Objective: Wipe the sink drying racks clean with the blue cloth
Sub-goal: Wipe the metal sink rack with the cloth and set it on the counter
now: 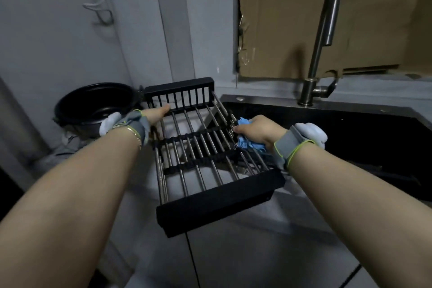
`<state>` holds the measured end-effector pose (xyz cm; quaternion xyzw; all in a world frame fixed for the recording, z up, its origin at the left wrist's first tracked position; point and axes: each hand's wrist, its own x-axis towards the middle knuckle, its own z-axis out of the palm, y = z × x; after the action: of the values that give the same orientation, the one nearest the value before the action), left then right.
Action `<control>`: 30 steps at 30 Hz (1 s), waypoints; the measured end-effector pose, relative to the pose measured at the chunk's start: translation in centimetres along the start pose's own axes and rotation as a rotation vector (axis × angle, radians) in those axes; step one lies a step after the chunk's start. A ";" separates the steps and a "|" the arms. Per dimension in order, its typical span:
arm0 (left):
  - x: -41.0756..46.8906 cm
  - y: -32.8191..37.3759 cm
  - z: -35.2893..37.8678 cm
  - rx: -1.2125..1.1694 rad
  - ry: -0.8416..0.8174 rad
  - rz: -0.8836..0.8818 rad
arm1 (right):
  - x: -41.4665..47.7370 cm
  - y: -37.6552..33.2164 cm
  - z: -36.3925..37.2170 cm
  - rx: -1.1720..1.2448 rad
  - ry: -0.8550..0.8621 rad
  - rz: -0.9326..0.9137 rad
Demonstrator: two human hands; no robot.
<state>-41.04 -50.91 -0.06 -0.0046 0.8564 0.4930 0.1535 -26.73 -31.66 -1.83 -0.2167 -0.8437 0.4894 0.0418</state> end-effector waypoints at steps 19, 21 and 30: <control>-5.3 11.8 16.4 -0.060 -0.397 0.014 | 5.3 -0.1 -9.8 0.820 0.052 0.268; -7.0 12.3 18.8 -0.368 -0.641 -0.207 | 3.8 -0.1 -12.0 0.825 0.086 0.179; -9.9 17.0 23.2 -0.491 -1.012 -0.288 | -0.2 2.5 -19.4 0.328 -0.150 0.030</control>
<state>-28.32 -24.01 6.09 0.0798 0.5279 0.5920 0.6037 -20.24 -14.95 6.10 -0.1825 -0.7498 0.6359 0.0062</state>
